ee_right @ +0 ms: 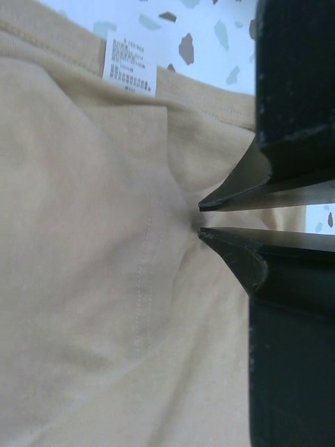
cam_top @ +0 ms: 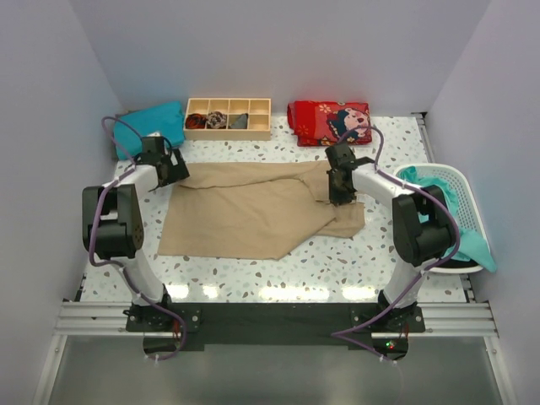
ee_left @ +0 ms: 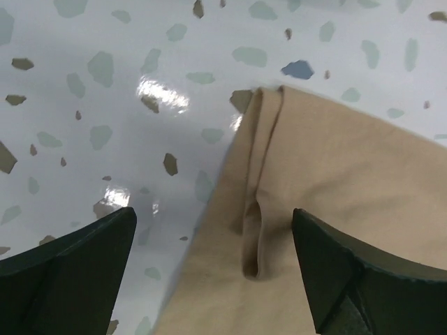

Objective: Fold and stack the t-shirts
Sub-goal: Fold the flattened tshirt in 1/3 of the way, then grap the side of the flattened tshirt closest away from the robot with both arms

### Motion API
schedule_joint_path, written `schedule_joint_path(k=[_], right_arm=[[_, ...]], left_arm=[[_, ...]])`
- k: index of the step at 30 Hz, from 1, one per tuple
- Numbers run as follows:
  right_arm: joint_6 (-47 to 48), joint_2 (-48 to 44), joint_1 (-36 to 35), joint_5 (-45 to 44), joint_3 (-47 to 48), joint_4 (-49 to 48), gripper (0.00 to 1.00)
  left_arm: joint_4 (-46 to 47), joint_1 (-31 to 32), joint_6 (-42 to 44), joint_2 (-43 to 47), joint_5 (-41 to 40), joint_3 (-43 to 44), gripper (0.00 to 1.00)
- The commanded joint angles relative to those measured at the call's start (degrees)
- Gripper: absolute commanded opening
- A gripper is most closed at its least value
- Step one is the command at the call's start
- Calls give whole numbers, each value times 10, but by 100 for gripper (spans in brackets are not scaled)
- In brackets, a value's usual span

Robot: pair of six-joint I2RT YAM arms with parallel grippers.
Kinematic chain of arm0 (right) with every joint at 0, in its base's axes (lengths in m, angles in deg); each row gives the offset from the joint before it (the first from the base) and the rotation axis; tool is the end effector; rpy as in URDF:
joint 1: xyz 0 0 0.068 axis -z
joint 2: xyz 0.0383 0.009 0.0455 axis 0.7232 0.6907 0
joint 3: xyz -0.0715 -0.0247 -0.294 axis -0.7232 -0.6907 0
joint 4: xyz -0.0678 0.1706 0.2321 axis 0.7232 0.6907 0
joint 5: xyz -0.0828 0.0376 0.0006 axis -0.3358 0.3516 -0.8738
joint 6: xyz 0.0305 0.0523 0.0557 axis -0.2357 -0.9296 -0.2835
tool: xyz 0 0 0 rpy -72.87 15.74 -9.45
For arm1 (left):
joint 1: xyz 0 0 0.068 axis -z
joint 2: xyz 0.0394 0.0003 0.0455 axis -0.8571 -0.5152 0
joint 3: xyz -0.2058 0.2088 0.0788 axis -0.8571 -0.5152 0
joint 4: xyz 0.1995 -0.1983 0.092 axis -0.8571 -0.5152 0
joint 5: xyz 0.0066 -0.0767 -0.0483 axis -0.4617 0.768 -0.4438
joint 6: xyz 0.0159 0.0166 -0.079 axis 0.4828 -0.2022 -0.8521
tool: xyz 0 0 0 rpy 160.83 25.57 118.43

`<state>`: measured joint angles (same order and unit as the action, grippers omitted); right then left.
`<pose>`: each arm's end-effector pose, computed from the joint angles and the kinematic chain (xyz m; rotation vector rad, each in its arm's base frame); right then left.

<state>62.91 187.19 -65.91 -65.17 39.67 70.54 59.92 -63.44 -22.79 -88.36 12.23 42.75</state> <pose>0.3929 0.1256 0.1638 0.0424 2.7037 -0.0604 0.4400 0.0416 0.1599 -0.5653 2.3592 -0.0023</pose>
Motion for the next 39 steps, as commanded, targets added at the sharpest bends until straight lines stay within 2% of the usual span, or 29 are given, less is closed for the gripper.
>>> schedule_joint_path(k=[1, 6, 9, 11, 13, 15, 19, 23, 27, 33, 39], right_arm=[[-21, -49, -3, -81, 27, 8, 22], [-27, -67, -2, -75, 49, 21, 24], [-32, -79, -2, -73, 31, 36, 25], [-40, -100, 1, -69, -6, 28, 27], [-44, -121, 3, -54, -42, 17, 27], [-35, -134, 3, 9, -76, 3, 27], [-29, -158, -15, 79, -116, -9, 26], [-44, -182, -33, 69, -157, -1, 28], [-64, -209, -35, 46, -213, -5, 36], [-92, -210, -35, 56, -247, -54, 44], [-85, -179, -34, 42, -236, -83, 45]], left_arm=[[5, -6, -11, 4, -68, -27, 100], [24, 19, -26, 99, -66, -57, 100], [16, 78, -28, 150, -69, -64, 100], [22, 111, -36, 166, -39, -75, 100], [44, 122, -44, 182, 31, -89, 100], [59, 131, -54, 189, 88, -113, 100], [77, 154, -45, 196, 118, -148, 100], [74, 191, -39, 207, 120, -179, 100], [88, 234, -49, 195, 115, -194, 100], [95, 265, -60, 139, 115, -168, 100], [95, 275, -48, 99, 109, -137, 100]])
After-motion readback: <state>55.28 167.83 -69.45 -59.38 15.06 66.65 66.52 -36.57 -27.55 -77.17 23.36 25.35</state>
